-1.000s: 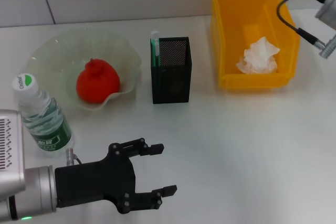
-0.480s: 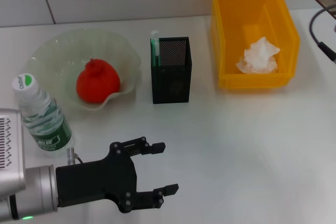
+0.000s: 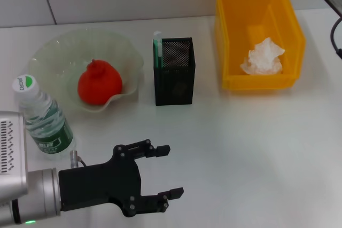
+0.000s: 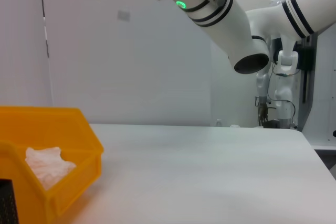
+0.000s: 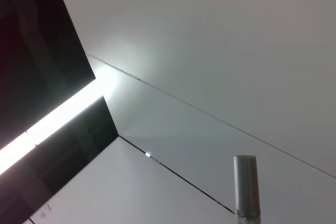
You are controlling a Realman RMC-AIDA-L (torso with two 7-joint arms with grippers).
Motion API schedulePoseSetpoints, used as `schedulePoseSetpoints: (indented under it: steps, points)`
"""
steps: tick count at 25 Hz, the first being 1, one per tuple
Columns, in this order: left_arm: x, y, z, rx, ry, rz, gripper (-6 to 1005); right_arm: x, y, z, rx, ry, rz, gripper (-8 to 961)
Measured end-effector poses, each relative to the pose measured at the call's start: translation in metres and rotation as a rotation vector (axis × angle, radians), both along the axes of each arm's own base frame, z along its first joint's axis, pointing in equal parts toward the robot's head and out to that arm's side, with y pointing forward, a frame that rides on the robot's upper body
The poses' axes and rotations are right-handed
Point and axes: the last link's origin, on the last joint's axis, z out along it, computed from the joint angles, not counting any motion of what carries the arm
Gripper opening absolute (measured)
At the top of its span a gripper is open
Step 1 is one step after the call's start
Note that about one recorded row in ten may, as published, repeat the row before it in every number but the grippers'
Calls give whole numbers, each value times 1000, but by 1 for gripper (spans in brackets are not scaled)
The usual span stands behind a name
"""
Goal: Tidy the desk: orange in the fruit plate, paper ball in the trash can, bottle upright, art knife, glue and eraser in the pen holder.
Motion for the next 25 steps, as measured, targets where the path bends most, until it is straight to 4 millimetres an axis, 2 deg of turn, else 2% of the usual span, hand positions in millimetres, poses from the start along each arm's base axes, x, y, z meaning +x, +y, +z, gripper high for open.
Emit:
schedulePoseSetpoints:
  steps: [13,25]
  points:
    - [16,12,8,13,-8,-15,770,22,-11,-17,81,-231,-18,109]
    - [54,35,20,74,22,-32,770,23,-16,-32,65,-370,37,108]
